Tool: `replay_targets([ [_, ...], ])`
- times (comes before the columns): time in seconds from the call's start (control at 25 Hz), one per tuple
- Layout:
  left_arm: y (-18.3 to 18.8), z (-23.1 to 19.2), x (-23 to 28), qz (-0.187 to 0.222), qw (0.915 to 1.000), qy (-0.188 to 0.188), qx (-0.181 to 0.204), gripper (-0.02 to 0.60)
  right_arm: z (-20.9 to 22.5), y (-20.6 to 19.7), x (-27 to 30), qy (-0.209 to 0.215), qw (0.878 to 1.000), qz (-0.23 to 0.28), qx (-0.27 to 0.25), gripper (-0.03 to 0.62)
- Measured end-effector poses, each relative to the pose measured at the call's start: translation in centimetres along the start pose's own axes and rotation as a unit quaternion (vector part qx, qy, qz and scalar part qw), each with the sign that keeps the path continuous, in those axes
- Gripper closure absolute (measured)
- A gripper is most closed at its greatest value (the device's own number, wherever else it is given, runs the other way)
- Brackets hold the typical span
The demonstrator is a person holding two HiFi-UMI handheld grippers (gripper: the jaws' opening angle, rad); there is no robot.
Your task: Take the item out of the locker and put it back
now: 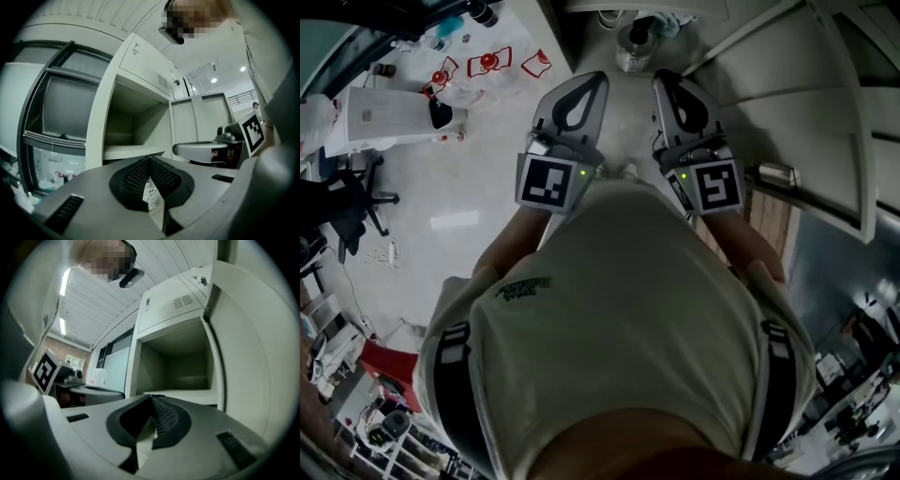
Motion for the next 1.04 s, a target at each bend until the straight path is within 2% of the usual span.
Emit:
replay_targets([
  [0.44, -0.4, -0.3, 0.0, -0.006, 1.0000, 0.006, -0.001, 0.567, -0.4, 0.0, 0.8, 0.017, 1.000, -0.006, 0.001, 0.594],
  [1.04, -0.6, 0.0, 0.8, -0.013, 0.9999, -0.004, -0.001, 0.566, -0.6, -0.3, 1.1, 0.030, 0.999, -0.017, 0.001, 0.595],
])
Point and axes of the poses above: the fingertips, and each gripper's own axes: x forward along the fingers, z to its right, y out of its top, the point moved 3 cm from there along -x, backward along the fingers, and after that the axes turned 11 degrees about x, right-handed, at the moved point
